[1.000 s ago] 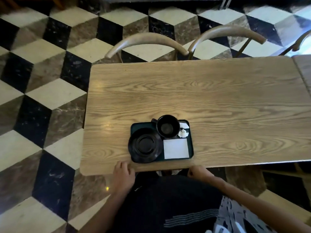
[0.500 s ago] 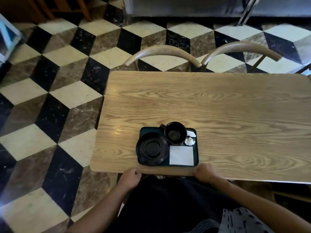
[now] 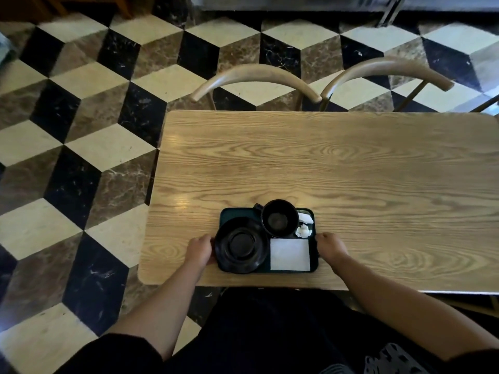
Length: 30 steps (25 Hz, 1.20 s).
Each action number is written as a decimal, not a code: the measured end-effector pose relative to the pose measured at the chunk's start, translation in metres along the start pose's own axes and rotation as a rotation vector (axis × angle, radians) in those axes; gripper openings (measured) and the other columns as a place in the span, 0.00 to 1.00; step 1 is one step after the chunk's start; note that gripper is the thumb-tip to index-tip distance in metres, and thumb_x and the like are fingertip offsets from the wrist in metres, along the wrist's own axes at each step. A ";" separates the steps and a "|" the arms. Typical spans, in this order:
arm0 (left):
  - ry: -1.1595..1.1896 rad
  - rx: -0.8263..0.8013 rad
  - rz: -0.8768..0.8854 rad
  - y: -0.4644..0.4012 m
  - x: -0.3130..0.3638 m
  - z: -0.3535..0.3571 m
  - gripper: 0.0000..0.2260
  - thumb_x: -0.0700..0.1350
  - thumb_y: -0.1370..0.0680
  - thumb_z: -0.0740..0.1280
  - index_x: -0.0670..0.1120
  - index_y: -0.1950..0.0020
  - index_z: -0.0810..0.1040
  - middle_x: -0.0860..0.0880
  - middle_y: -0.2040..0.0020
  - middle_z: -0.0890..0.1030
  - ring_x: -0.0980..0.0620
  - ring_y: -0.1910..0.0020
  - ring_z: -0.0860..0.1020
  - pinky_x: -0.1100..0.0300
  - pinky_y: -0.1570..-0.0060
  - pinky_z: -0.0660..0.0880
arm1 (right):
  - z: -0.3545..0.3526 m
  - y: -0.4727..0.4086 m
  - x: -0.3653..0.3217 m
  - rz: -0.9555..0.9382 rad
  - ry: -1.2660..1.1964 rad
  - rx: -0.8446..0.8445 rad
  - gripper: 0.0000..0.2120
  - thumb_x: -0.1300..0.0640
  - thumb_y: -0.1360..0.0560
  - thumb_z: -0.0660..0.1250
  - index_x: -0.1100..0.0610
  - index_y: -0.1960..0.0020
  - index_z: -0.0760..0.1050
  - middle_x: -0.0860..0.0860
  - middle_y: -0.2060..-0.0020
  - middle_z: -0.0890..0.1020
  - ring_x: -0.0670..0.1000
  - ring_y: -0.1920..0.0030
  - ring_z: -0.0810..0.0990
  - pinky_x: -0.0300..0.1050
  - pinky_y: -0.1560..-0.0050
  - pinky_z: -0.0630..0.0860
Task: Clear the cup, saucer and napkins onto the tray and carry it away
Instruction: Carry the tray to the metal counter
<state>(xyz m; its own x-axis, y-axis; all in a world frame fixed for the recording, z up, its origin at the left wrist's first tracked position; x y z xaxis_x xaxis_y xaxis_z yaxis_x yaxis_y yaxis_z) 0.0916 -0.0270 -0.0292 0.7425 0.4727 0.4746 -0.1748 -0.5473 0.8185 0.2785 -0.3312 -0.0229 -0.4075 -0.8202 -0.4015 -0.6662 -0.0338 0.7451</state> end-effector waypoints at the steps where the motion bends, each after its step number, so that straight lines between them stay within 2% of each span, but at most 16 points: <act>1: 0.041 -0.010 -0.022 -0.001 0.006 0.005 0.11 0.45 0.19 0.62 0.43 0.54 0.82 0.39 0.59 0.82 0.39 0.60 0.82 0.48 0.60 0.81 | 0.002 -0.002 0.000 0.008 -0.038 0.010 0.14 0.58 0.21 0.58 0.58 0.62 0.76 0.55 0.64 0.80 0.57 0.60 0.78 0.48 0.58 0.72; 4: 0.097 -0.045 -0.082 -0.007 0.016 0.016 0.11 0.46 0.18 0.61 0.44 0.51 0.82 0.41 0.59 0.82 0.41 0.61 0.80 0.54 0.61 0.76 | 0.007 -0.008 0.001 0.043 -0.222 0.029 0.13 0.58 0.22 0.59 0.58 0.60 0.79 0.54 0.64 0.81 0.56 0.61 0.78 0.50 0.59 0.73; 7: 0.097 -0.072 -0.111 -0.009 0.017 0.019 0.12 0.48 0.17 0.60 0.45 0.49 0.83 0.42 0.56 0.84 0.42 0.58 0.81 0.54 0.59 0.77 | 0.014 -0.010 0.008 0.055 -0.363 0.059 0.14 0.59 0.20 0.61 0.58 0.60 0.82 0.52 0.65 0.82 0.54 0.62 0.78 0.51 0.58 0.75; 9: 0.103 -0.087 -0.126 -0.011 0.017 0.020 0.13 0.49 0.17 0.60 0.45 0.45 0.83 0.41 0.51 0.85 0.40 0.53 0.83 0.51 0.56 0.79 | 0.017 -0.011 0.013 0.063 -0.432 0.075 0.15 0.59 0.19 0.63 0.55 0.60 0.84 0.50 0.64 0.85 0.54 0.59 0.82 0.52 0.54 0.79; 11: 0.103 -0.097 -0.135 -0.012 0.017 0.020 0.13 0.48 0.16 0.60 0.44 0.44 0.82 0.40 0.49 0.85 0.39 0.51 0.83 0.51 0.55 0.80 | 0.020 -0.014 0.017 0.096 -0.513 0.069 0.15 0.59 0.19 0.65 0.52 0.60 0.85 0.50 0.59 0.88 0.54 0.53 0.85 0.55 0.46 0.82; 14: 0.088 -0.106 -0.134 -0.013 0.017 0.021 0.12 0.45 0.17 0.61 0.41 0.44 0.82 0.39 0.50 0.85 0.39 0.53 0.83 0.52 0.57 0.79 | 0.023 -0.015 0.021 0.114 -0.581 0.078 0.09 0.60 0.19 0.66 0.55 0.49 0.86 0.51 0.52 0.89 0.54 0.47 0.86 0.58 0.38 0.81; 16: 0.088 -0.109 -0.134 -0.013 0.016 0.020 0.11 0.45 0.17 0.61 0.41 0.45 0.82 0.39 0.51 0.85 0.39 0.55 0.83 0.51 0.58 0.79 | 0.025 -0.011 0.018 0.119 -0.624 0.104 0.10 0.61 0.19 0.66 0.60 0.43 0.84 0.52 0.51 0.88 0.54 0.45 0.85 0.56 0.35 0.80; 19: 0.092 -0.103 -0.125 -0.015 0.015 0.018 0.11 0.44 0.17 0.61 0.40 0.46 0.82 0.38 0.50 0.85 0.38 0.54 0.83 0.49 0.56 0.79 | 0.028 -0.008 0.013 0.107 -0.666 0.137 0.11 0.62 0.18 0.66 0.63 0.40 0.83 0.51 0.52 0.87 0.54 0.45 0.85 0.53 0.35 0.79; 21: 0.092 -0.112 -0.124 -0.015 0.014 0.018 0.11 0.45 0.17 0.62 0.42 0.48 0.82 0.39 0.50 0.85 0.38 0.52 0.82 0.49 0.55 0.79 | 0.029 -0.007 0.012 0.097 -0.674 0.150 0.11 0.62 0.18 0.66 0.62 0.39 0.82 0.53 0.49 0.87 0.55 0.44 0.85 0.54 0.34 0.78; 23: 0.104 -0.106 -0.116 -0.011 0.013 0.016 0.11 0.44 0.17 0.61 0.43 0.50 0.82 0.40 0.52 0.84 0.39 0.54 0.82 0.51 0.57 0.78 | 0.030 -0.005 0.012 0.089 -0.673 0.155 0.11 0.61 0.18 0.66 0.62 0.39 0.82 0.54 0.48 0.87 0.54 0.44 0.85 0.55 0.34 0.79; 26: 0.129 -0.098 -0.102 -0.006 0.009 0.010 0.10 0.43 0.17 0.62 0.43 0.52 0.81 0.40 0.54 0.83 0.41 0.56 0.80 0.53 0.59 0.76 | 0.031 0.001 0.010 0.050 -0.667 0.150 0.10 0.62 0.18 0.66 0.61 0.42 0.84 0.53 0.51 0.87 0.54 0.48 0.85 0.52 0.38 0.80; 30: 0.171 -0.078 -0.077 0.004 0.003 0.000 0.09 0.43 0.18 0.62 0.44 0.53 0.81 0.41 0.56 0.83 0.42 0.58 0.80 0.54 0.59 0.75 | 0.030 0.012 0.001 0.014 -0.684 0.135 0.10 0.63 0.18 0.65 0.61 0.43 0.84 0.51 0.54 0.86 0.51 0.53 0.84 0.42 0.50 0.82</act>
<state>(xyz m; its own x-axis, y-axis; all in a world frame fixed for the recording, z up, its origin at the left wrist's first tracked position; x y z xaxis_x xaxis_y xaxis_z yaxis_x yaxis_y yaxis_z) 0.0928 -0.0277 -0.0251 0.6358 0.6252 0.4526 -0.1767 -0.4529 0.8739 0.2520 -0.3153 -0.0304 -0.6888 -0.2746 -0.6709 -0.7120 0.0817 0.6975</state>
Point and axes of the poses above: each hand's wrist, its own y-axis away from the middle knuckle, its own z-axis out of the palm, x = y × z, the point moved 1 cm from there along -y, towards the middle knuckle
